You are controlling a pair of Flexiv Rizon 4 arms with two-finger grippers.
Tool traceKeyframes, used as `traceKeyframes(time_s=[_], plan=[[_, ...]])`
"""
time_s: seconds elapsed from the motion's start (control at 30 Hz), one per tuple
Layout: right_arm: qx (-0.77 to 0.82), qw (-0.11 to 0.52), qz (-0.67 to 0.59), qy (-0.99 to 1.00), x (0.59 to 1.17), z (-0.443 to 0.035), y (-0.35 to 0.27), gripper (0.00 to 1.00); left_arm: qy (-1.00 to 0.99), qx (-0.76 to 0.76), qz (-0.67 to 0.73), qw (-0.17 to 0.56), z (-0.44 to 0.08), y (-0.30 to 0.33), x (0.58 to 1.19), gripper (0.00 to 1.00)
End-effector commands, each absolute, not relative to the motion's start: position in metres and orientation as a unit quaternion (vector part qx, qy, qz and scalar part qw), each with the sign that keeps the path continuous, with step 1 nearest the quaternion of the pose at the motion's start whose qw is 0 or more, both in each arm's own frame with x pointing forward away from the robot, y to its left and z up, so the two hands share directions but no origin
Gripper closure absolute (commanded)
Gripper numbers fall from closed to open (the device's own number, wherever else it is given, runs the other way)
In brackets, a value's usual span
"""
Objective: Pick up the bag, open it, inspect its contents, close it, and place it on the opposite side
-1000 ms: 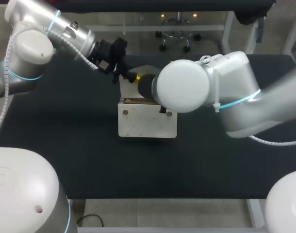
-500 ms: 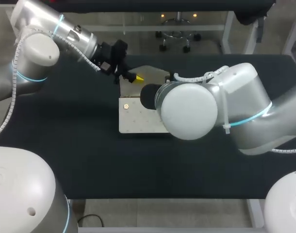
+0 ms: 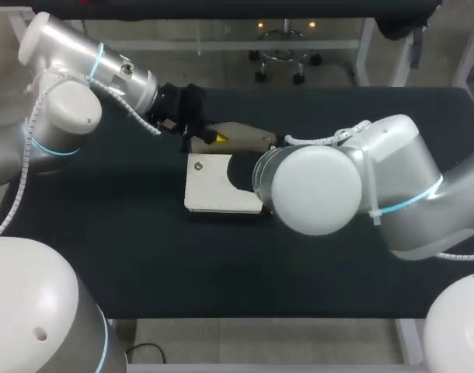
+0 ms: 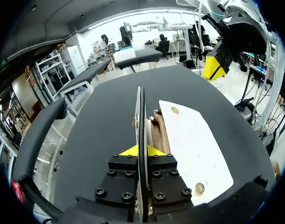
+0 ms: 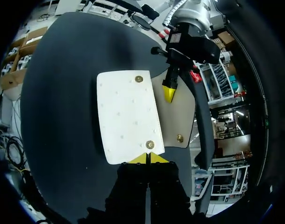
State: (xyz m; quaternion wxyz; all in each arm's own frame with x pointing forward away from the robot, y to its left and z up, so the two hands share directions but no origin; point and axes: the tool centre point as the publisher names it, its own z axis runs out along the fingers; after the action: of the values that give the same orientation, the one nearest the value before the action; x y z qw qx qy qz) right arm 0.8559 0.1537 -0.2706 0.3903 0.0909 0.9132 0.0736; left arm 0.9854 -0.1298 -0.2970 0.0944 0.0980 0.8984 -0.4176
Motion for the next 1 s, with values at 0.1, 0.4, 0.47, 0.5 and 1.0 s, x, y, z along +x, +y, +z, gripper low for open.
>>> traceKeyframes(time_s=[0.1, 0.4, 0.47, 0.5, 1.0], plan=[[0.089, 0.392, 0.077, 0.912, 0.858, -0.273, 0.152, 1.00, 0.898, 0.089, -0.416, 0.111, -0.295, -0.133, 0.977, 1.00], [0.089, 0.392, 0.077, 0.912, 0.858, -0.273, 0.152, 1.00, 0.898, 0.089, -0.416, 0.111, -0.295, -0.133, 0.977, 1.00], [0.089, 0.392, 0.077, 0.912, 0.858, -0.273, 0.152, 1.00, 0.898, 0.089, -0.416, 0.111, -0.295, -0.133, 0.977, 1.00], [0.089, 0.392, 0.077, 0.912, 0.858, -0.273, 0.152, 1.00, 0.898, 0.089, -0.416, 0.111, -0.295, -0.133, 0.977, 1.00], [0.084, 0.421, 0.073, 0.900, 0.826, -0.313, 0.175, 1.00, 0.885, 0.100, -0.394, 0.228, -0.324, -0.130, 0.988, 1.00]])
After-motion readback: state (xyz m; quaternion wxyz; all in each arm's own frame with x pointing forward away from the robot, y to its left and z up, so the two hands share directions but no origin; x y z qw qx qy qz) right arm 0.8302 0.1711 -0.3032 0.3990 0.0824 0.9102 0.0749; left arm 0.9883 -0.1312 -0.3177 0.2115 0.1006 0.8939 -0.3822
